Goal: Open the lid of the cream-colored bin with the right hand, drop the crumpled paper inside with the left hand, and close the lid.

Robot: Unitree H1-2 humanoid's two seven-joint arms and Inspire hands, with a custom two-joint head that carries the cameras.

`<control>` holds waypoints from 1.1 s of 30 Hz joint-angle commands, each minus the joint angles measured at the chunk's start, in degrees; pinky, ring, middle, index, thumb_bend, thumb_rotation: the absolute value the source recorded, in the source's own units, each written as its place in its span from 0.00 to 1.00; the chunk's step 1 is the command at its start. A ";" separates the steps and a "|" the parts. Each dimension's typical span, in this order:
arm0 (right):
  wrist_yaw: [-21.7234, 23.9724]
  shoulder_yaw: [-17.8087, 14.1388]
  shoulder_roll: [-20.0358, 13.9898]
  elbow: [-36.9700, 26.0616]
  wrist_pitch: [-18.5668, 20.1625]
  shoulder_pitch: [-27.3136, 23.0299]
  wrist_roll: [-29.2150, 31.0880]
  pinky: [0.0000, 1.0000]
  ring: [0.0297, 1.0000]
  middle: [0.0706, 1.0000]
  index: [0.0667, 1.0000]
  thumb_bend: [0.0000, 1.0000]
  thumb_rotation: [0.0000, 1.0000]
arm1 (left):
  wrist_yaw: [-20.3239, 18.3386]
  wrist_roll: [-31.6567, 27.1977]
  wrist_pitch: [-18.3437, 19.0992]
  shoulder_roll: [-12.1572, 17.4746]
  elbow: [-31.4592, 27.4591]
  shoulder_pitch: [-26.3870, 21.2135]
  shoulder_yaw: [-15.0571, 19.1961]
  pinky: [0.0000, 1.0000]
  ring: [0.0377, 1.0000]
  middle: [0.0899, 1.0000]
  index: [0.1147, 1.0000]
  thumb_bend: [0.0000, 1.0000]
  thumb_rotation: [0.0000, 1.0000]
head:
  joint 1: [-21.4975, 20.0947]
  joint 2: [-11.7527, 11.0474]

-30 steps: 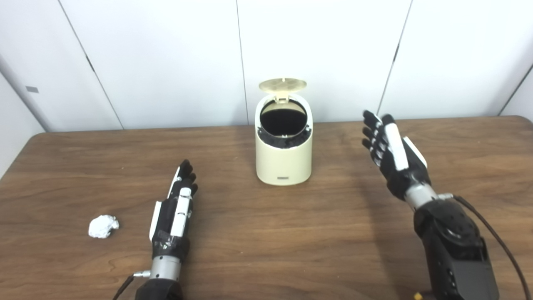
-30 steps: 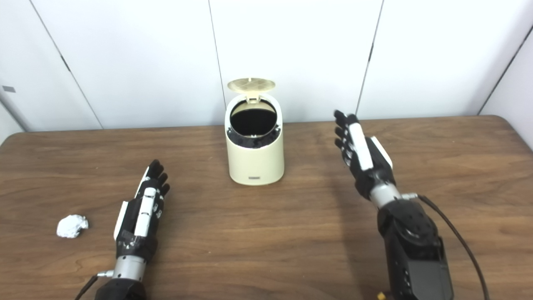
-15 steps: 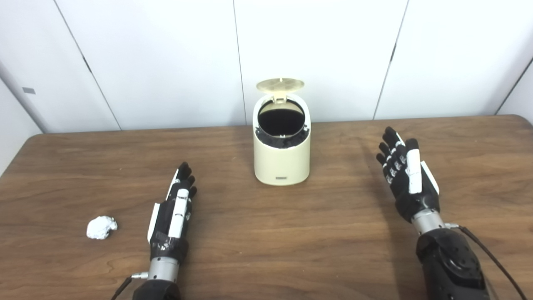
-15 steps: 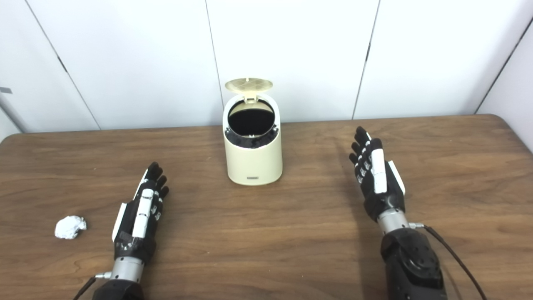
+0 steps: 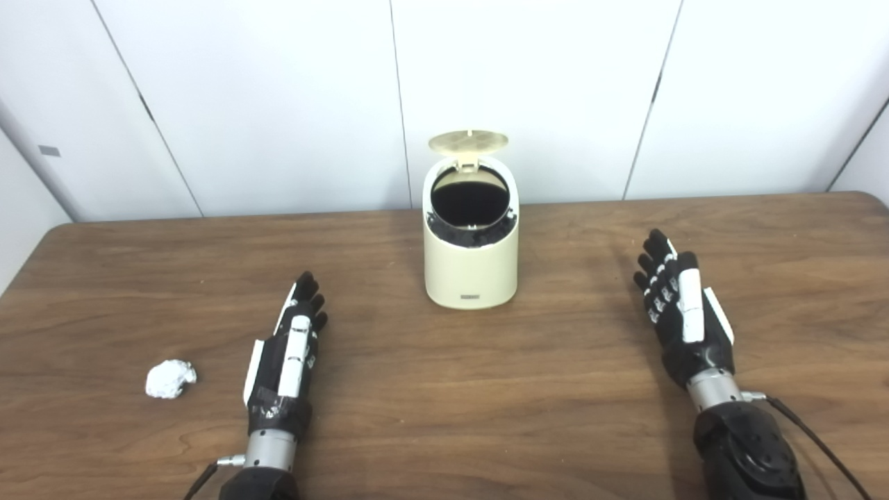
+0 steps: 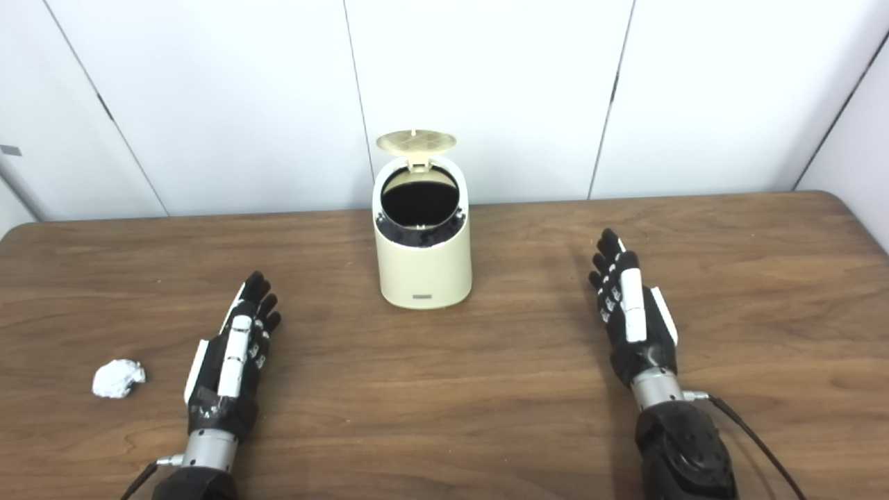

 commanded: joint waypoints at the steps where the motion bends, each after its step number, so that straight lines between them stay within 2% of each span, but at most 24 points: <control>1: -0.15 -0.02 -0.62 -0.79 -3.15 -1.23 0.15 1.00 1.00 0.99 0.97 0.64 0.92 | 0.12 0.21 -0.44 -0.09 -0.62 1.28 -0.02 0.99 0.99 0.99 0.98 0.39 0.80 | 0.76 0.09; 6: 0.84 -0.15 -1.56 1.71 -4.50 -1.38 0.85 1.00 1.00 1.00 0.99 0.63 0.94 | 0.42 0.49 -0.67 -0.70 -0.36 1.26 -0.18 0.99 0.99 0.98 0.97 0.39 0.79 | 4.30 0.03; 8: 1.43 -0.26 -2.18 3.36 -5.72 -1.52 1.27 1.00 1.00 1.00 0.99 0.63 0.95 | 0.41 0.96 -1.07 -0.88 0.25 1.14 -0.43 0.99 0.99 0.98 0.97 0.40 0.78 | 7.70 -0.55; 13: 2.41 -0.47 -3.10 5.72 -7.82 -1.54 2.35 1.00 1.00 1.00 1.00 0.61 0.97 | 0.29 2.62 -2.55 -1.03 1.79 0.78 -1.44 1.00 1.00 0.99 0.99 0.45 0.75 | 12.56 -2.07; 18: 1.92 -0.14 -2.93 4.10 -6.45 -1.13 3.09 1.00 1.00 1.00 0.99 0.61 0.95 | 0.97 4.97 -3.88 -1.01 3.60 0.36 -1.86 0.97 0.99 0.98 0.98 0.53 0.74 | 14.95 -2.94; 24: -0.28 0.58 -1.78 -1.53 -2.39 -0.26 2.79 1.00 1.00 0.99 0.97 0.58 0.97 | 2.38 7.35 -3.83 -1.12 4.01 0.15 -2.25 0.95 0.97 0.96 0.96 0.51 0.66 | 17.11 -3.93; 27: -0.89 0.71 -1.49 -3.25 -0.92 0.07 2.58 1.00 1.00 0.99 0.97 0.57 0.97 | 3.23 8.96 -2.14 -1.14 2.36 -0.11 -2.48 0.95 0.96 0.95 0.96 0.51 0.65 | 17.72 -4.03; 30: -1.35 0.67 -1.45 -4.29 -0.02 0.35 2.47 1.00 1.00 0.98 0.96 0.56 1.00 | 4.31 11.35 0.19 -0.84 -0.36 -0.74 -2.60 0.91 0.95 0.95 0.97 0.47 0.52 | 17.92 -4.07; 33: -1.80 0.52 -1.32 -4.96 0.35 0.44 2.46 1.00 1.00 0.98 0.96 0.56 1.00 | 5.64 14.31 3.36 -0.17 -3.74 -1.40 -2.48 0.94 0.94 0.94 0.97 0.51 0.35 | 18.15 -4.07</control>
